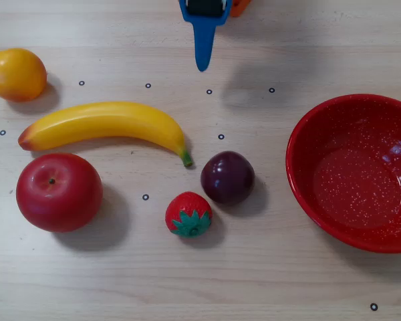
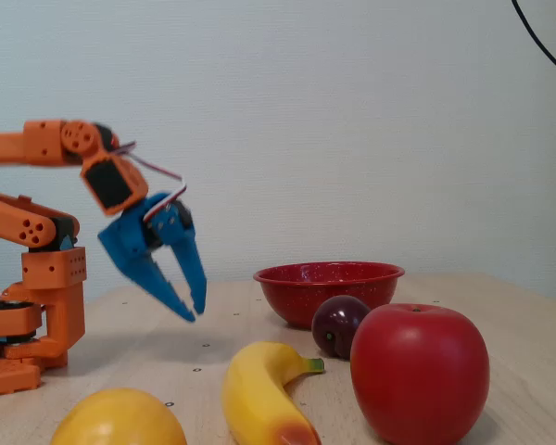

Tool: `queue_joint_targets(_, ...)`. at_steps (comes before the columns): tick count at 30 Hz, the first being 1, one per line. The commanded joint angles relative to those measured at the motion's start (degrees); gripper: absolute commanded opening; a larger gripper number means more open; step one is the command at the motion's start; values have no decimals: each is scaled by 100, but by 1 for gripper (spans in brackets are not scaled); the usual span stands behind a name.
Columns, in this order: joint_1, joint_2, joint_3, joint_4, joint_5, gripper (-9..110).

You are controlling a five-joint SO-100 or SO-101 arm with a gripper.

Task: Put the banana in the red bowl.

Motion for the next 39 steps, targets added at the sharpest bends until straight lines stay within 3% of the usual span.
queue_joint_targets(1,-264,-202,-993,290,483,0)
queue_joint_targets(12,-1318,-2276,-3454,1459,861,0)
queue_joint_targets(24,-1978,-4579,-6100,3261,2558,0)
queue_joint_targets(31,-2399,-5687,-7075,3533,3146,7)
queue_joint_targets(39,-2751,-6478,-7497,3568,3718,25)
